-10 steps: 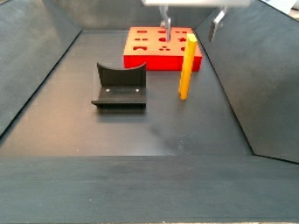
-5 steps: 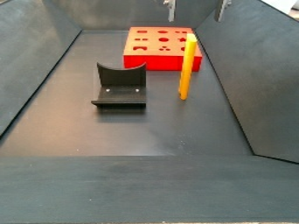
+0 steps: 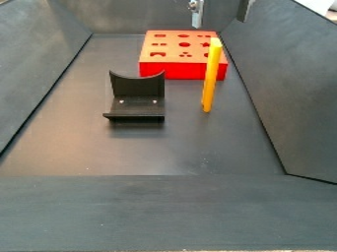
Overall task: Pick up the square-circle object. Move up. Rotate the square-circle object. Place the square-circle object on the fixture. Regrasp the square-circle object. Move to above the board. Insert the square-circle object.
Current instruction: Rotate the square-circle object.
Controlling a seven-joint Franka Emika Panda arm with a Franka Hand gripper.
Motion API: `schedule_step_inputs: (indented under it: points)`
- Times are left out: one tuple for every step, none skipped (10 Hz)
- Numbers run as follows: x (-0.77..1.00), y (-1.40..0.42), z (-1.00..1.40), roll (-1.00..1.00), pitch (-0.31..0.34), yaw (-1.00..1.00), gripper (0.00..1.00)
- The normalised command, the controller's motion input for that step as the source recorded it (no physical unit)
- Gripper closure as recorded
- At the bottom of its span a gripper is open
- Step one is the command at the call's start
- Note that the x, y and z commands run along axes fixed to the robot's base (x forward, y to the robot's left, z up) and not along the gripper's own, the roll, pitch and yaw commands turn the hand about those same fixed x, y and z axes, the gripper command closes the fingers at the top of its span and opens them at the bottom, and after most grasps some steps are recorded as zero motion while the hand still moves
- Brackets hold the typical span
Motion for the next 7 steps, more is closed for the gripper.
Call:
schedule_step_inputs:
  points:
    - [0.02,0.01,-0.02,0.0,0.009,1.0,0.0]
    - [0.02,0.0,-0.02,0.0,0.009,1.0,0.0]
    - [0.02,0.0,-0.02,0.0,0.009,1.0,0.0]
    - [0.02,0.0,-0.02,0.0,0.009,1.0,0.0]
    - [0.02,0.0,-0.02,0.0,0.009,1.0,0.0]
    - [0.02,0.0,-0.02,0.0,0.01,1.0,0.0]
    - [0.02,0.0,-0.02,0.0,0.01,1.0,0.0]
